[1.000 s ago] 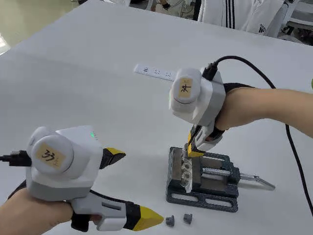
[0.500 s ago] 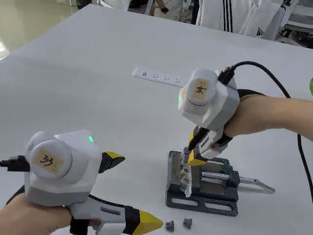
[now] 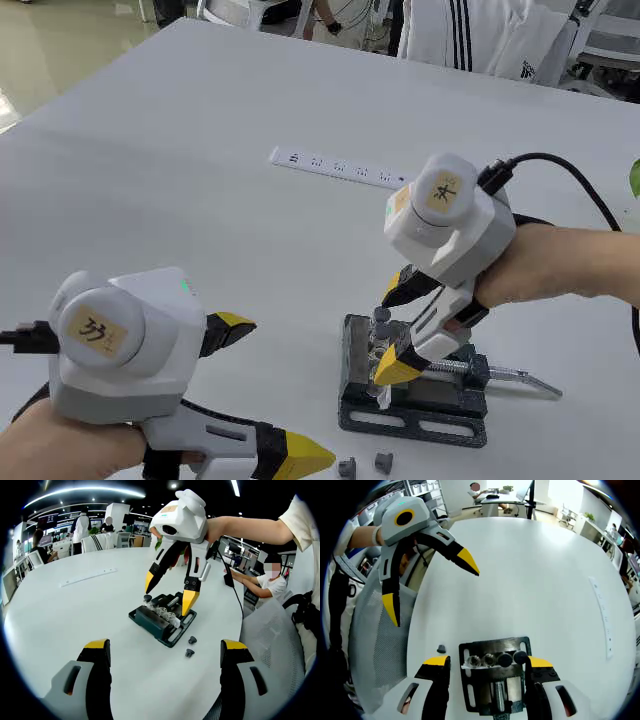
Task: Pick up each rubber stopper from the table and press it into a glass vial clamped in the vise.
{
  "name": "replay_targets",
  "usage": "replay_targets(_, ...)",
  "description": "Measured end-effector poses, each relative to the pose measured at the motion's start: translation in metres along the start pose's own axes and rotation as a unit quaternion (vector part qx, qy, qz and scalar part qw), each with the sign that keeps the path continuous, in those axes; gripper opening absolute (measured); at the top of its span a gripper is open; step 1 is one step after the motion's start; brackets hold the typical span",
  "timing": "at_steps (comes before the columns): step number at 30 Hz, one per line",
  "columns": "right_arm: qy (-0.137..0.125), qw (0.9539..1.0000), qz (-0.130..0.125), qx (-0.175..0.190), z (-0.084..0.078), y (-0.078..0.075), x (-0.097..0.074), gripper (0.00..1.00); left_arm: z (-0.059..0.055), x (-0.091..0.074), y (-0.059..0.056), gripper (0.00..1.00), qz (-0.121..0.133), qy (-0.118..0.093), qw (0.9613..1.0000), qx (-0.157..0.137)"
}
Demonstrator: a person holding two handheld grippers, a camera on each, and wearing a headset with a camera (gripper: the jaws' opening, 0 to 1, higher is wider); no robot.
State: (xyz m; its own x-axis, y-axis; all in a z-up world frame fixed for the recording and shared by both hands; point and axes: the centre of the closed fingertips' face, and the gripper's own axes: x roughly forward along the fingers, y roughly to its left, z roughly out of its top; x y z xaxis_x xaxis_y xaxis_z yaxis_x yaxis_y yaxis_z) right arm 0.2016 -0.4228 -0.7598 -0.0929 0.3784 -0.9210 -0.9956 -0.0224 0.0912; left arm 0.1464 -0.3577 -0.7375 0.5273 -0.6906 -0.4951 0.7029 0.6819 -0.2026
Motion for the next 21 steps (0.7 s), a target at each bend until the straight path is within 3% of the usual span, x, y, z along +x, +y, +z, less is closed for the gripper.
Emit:
replay_targets(7,-0.023,0.9996,0.007,0.015,0.001,0.005,0.002,0.74,0.003,0.000,-0.002,0.90,0.000,-0.001,1.0000,0.001)
replay_targets(9,-0.012,0.9997,-0.019,-0.009,-0.001,-0.008,0.000,0.61,0.003,0.000,-0.002,0.90,0.000,0.000,1.0000,0.002)
replay_targets(11,-0.020,0.9997,-0.011,-0.006,0.002,-0.007,-0.002,0.47,0.003,0.000,-0.002,0.90,0.000,-0.001,1.0000,0.001)
replay_targets(13,-0.025,0.9997,-0.007,0.000,0.005,-0.010,-0.003,0.43,0.002,0.000,-0.002,0.90,0.000,0.001,1.0000,0.001)
replay_targets(15,-0.019,0.9998,-0.010,-0.004,0.006,-0.014,-0.005,0.32,0.002,0.000,-0.002,0.90,0.000,0.000,1.0000,-0.001)
replay_targets(21,-0.006,1.0000,-0.001,-0.003,0.002,-0.020,-0.003,0.16,0.000,0.000,0.000,0.90,0.002,0.000,1.0000,-0.004)
